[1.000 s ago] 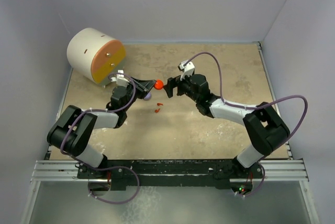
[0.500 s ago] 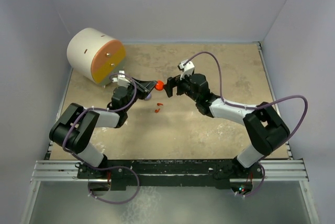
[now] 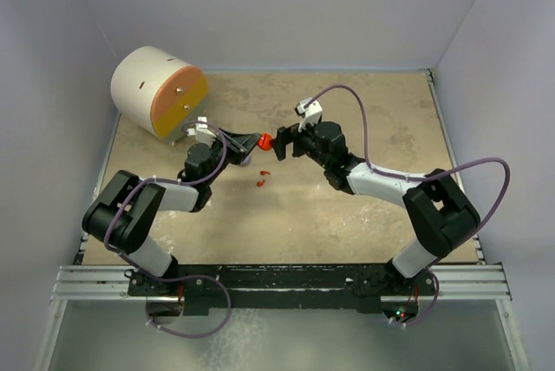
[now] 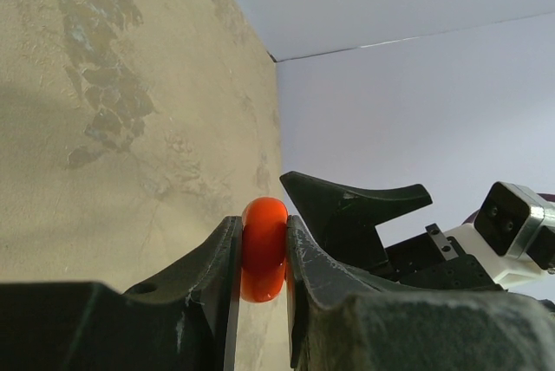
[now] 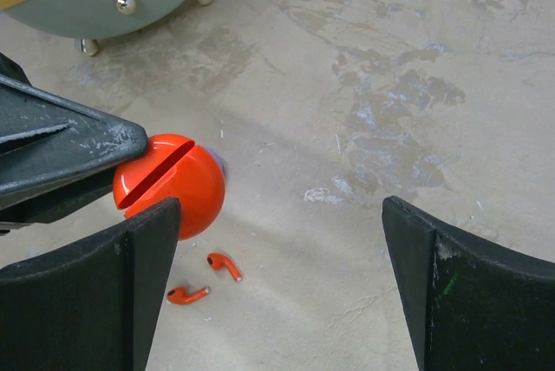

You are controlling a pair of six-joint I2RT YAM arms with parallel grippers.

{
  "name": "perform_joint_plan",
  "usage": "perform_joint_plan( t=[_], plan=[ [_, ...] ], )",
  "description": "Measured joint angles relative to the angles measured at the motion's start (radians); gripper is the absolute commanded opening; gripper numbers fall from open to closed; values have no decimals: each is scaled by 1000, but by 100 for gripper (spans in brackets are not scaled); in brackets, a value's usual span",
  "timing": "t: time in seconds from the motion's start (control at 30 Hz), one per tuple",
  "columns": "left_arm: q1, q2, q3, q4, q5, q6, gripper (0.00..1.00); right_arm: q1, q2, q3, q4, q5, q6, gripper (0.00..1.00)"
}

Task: Insert the wireless bluetooth earbuds into the charging case
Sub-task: Open the charging case.

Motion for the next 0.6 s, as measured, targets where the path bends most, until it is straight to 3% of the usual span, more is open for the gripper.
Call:
perform_joint_plan(
  t=[0.6],
  plan=[
    [2,13,0,76,11,-54,0,0,52,0,7,-2,3,99]
  ],
)
